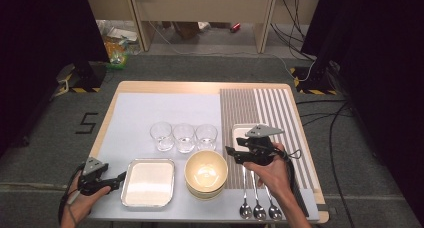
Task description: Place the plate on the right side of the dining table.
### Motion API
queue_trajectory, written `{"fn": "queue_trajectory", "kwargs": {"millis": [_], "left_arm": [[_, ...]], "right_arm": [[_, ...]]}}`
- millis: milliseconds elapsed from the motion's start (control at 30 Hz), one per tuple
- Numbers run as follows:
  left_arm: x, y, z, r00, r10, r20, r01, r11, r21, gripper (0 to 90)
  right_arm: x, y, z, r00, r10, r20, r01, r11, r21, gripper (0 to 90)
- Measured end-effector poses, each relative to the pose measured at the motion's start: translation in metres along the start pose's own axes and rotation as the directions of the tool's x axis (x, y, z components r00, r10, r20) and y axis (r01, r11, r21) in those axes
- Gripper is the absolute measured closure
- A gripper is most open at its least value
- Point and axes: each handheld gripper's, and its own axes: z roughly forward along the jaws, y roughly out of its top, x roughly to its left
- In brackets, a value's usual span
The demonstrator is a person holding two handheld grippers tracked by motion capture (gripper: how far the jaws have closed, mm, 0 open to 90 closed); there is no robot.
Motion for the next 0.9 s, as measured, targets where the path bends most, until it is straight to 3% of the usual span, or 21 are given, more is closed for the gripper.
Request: {"fn": "queue_trajectory", "kwargs": {"millis": [900], "left_arm": [[0.000, 0.000, 0.000, 1.0000, 0.000, 0.000, 0.000, 1.0000, 0.000, 21.0]], "right_arm": [[0.023, 0.000, 0.021, 0.9960, -0.028, -0.084, 0.032, 0.9987, 0.040, 48.6]]}}
